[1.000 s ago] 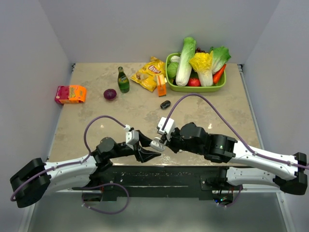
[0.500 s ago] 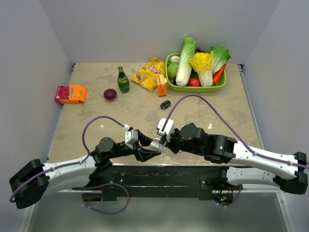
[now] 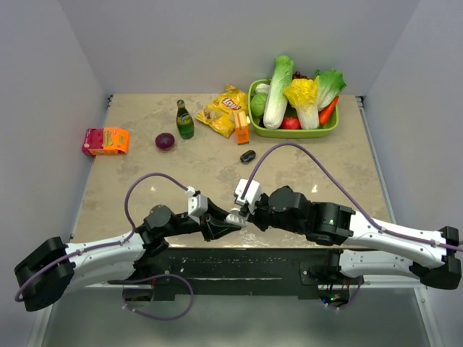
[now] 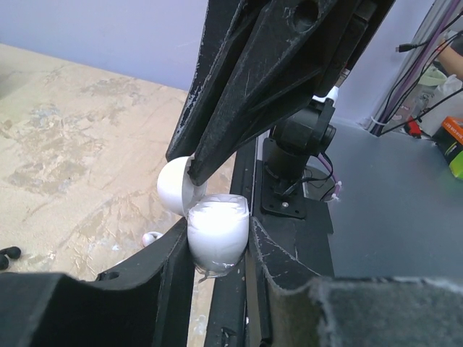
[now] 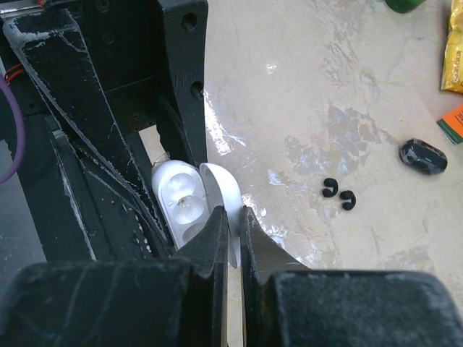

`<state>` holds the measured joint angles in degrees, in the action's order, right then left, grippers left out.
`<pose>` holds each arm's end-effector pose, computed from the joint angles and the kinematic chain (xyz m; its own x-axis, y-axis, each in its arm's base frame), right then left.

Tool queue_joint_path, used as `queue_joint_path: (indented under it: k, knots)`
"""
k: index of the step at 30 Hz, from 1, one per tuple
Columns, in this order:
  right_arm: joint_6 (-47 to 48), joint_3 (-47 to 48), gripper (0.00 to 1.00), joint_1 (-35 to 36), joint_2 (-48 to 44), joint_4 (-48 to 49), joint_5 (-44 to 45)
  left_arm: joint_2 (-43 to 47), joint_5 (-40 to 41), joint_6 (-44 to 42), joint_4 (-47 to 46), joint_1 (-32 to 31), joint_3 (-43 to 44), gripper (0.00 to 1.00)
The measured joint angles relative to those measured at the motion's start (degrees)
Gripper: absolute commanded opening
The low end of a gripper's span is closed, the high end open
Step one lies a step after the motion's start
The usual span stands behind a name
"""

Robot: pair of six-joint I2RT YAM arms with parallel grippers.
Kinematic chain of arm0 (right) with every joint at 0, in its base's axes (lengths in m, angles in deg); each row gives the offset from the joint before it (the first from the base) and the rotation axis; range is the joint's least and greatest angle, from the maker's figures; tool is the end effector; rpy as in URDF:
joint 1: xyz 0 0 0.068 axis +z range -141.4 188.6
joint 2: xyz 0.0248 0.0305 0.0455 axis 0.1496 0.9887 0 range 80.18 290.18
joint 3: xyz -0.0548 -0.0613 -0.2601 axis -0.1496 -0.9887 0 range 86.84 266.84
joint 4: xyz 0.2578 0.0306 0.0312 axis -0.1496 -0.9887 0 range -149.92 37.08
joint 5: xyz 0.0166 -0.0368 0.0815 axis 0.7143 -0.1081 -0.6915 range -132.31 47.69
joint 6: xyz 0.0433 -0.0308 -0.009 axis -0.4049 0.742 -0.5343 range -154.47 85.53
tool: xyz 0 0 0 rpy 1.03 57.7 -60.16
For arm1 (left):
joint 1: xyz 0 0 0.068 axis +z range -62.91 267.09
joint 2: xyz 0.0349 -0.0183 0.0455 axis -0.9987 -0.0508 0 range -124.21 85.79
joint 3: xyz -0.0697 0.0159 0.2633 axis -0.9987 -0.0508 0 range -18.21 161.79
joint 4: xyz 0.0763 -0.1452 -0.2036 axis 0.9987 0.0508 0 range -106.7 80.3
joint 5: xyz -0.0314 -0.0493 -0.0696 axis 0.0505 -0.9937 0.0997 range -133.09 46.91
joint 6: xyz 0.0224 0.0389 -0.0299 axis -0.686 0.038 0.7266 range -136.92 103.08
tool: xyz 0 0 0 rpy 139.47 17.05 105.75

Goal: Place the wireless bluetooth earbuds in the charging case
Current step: Open the charging case.

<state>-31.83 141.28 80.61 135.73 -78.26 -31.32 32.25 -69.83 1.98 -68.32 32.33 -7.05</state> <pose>0.0727 0.2017 0.3379 -0.0970 -0.4447 -0.8904 -0.8864 0.4455 -0.1259 0.0960 -0.1635 0.2219 -0.2315 -0.1735 -0.9572 0.9625 0.1019 -0.2512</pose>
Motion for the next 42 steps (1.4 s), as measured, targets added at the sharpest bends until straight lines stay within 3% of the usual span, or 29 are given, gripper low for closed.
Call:
queue_joint_path:
  k: [3,4,9,16,19,25,32,37,42]
  knots:
    - [0.00,0.00,0.00,0.00,0.00,-0.02,0.00,-0.11,-0.13,0.00,-0.15,0.00,0.00,0.08]
    - [0.02,0.00,0.00,0.00,0.00,-0.02,0.00,-0.15,-0.13,0.00,-0.15,0.00,0.00,0.00]
    - [0.00,0.00,0.01,0.00,0.00,-0.20,0.04,-0.57,-0.31,-0.02,-0.61,0.00,0.00,0.00]
    - [-1.49,0.00,0.45,0.02,-0.07,0.11,0.57,-1.09,-0.55,0.00,-2.27,0.00,-0.11,0.00]
    - [-2.93,0.00,0.59,0.02,-0.44,0.37,1.77,-0.74,-0.44,0.00,-3.50,0.00,-0.59,0.00]
    - [-5.88,-0.17,0.72,0.00,-4.96,1.40,6.91,2.64,1.70,0.00,-4.59,0.00,-2.95,0.00]
    - [-15.87,-4.17,0.74,-4.63,-14.21,4.98,19.28,10.78,7.48,0.07,-8.07,0.00,-8.17,0.00]
    - [-24.24,-6.99,0.68,-13.97,-7.37,3.85,19.02,15.54,11.54,1.07,-12.79,0.00,-8.35,0.00]
    - [-30.14,-15.41,0.65,-16.55,-2.54,3.21,16.17,16.79,12.22,1.70,-15.65,0.00,-8.35,0.00]
